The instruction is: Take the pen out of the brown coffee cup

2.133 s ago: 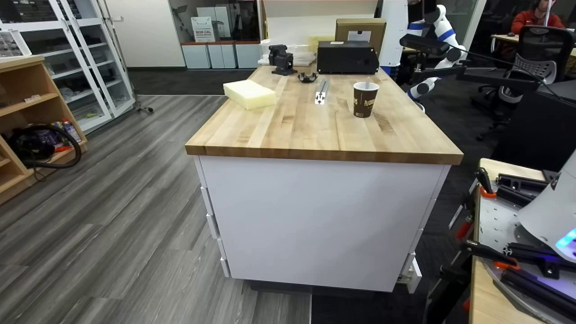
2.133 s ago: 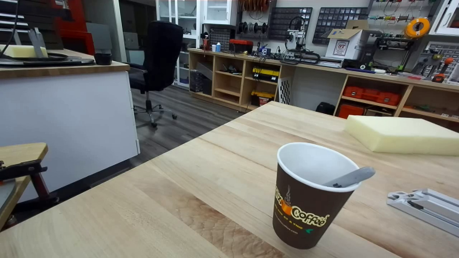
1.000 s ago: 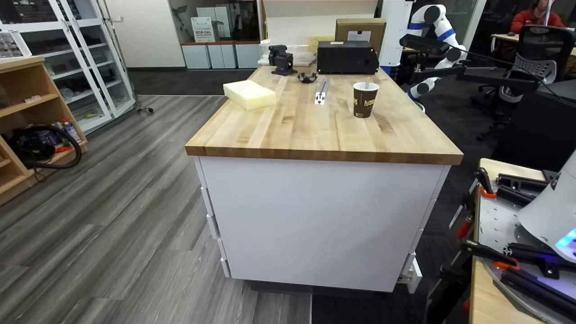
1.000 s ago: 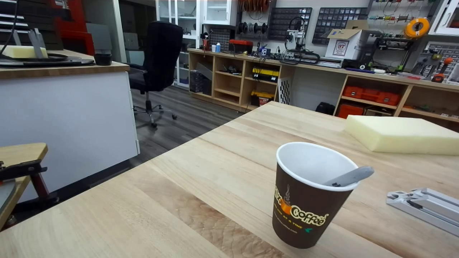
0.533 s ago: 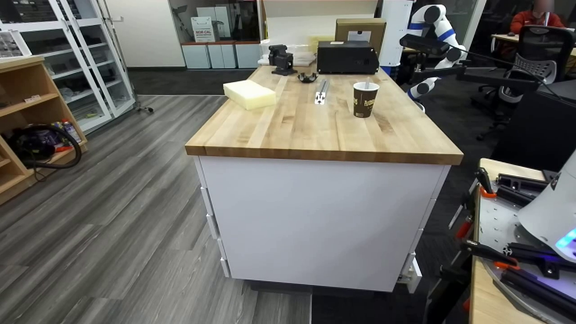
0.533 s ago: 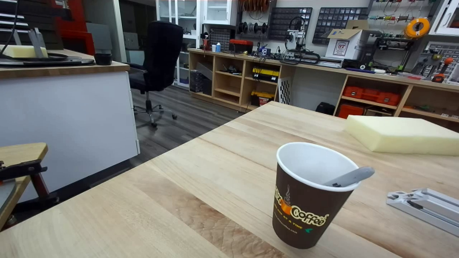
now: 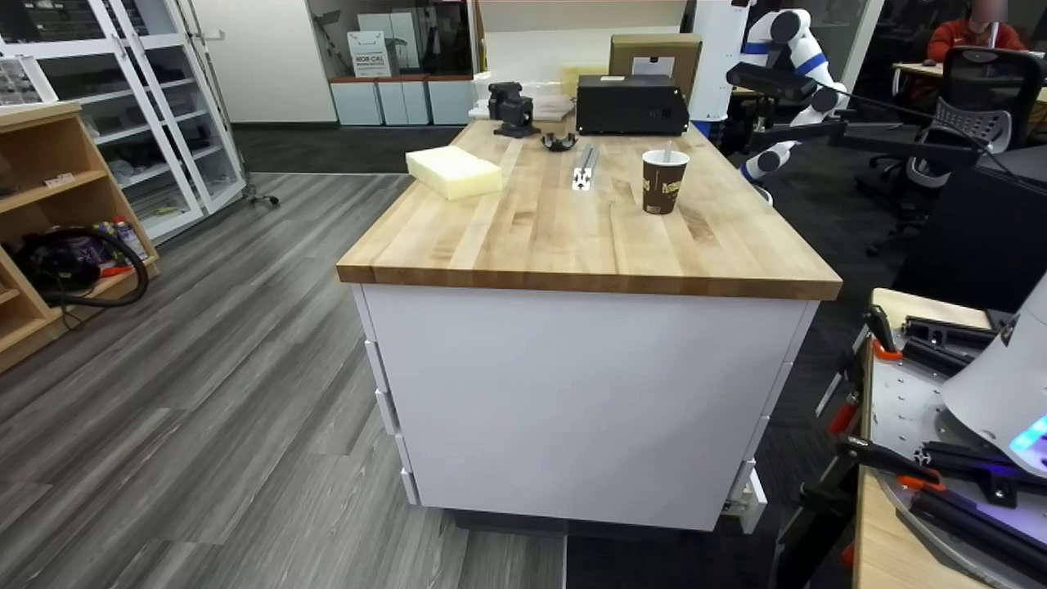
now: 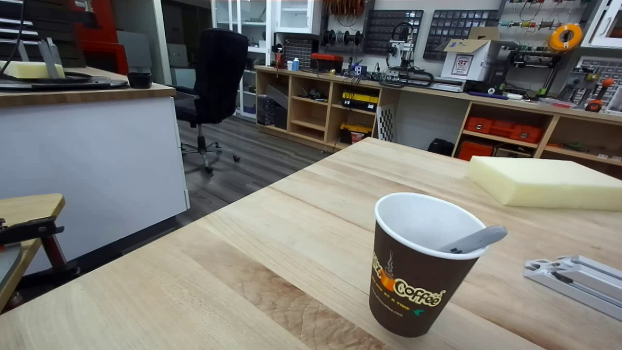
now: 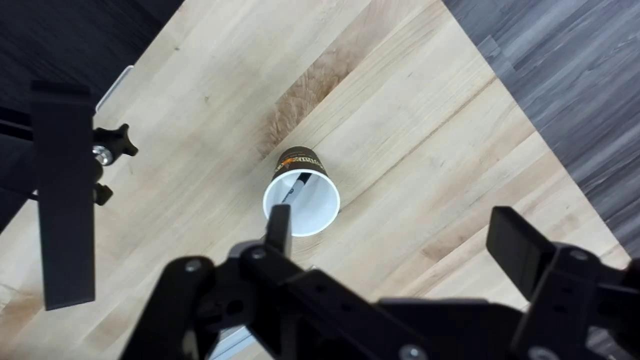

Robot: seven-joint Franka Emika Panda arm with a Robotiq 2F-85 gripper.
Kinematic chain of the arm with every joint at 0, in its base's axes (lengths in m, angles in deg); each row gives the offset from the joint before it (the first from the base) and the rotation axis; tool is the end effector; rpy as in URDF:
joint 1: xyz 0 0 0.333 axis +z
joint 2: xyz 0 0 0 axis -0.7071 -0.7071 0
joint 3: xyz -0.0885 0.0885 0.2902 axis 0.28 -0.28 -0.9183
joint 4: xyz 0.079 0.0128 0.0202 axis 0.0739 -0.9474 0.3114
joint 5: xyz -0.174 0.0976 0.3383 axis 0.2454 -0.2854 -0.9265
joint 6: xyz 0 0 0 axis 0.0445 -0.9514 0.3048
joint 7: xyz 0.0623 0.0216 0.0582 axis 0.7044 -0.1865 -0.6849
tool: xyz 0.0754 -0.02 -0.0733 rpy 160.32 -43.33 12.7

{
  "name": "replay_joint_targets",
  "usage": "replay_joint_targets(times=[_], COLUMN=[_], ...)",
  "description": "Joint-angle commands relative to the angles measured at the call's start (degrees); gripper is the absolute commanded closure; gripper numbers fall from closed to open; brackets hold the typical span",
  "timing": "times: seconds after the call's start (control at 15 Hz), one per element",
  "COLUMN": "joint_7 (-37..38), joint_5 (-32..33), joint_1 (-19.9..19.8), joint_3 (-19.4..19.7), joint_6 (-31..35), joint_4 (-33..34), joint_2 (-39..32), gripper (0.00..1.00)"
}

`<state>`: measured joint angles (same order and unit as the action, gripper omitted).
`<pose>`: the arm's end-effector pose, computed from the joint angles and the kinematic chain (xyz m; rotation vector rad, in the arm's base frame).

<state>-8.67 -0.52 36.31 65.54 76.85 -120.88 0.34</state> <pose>0.4065 -0.1848 0.5759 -3.0525 0.4766 -0.2251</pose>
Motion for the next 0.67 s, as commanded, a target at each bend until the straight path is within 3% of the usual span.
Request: replay_joint_targets(times=[0.0,0.2,0.6], joint_7=[-6.5,-13.5,-24.4], joint_5=[-3.2,-4.0,2.5], joint_1=[2.2,3.0,0.2], joint_3=[-0.2,-0.3,0.7], joint_6=[2.6,0.9,-2.0], joint_4=[2.3,4.4,8.6], joint_2=[-5.6,-10.4,-16.9], gripper=[0.00,0.00,0.00])
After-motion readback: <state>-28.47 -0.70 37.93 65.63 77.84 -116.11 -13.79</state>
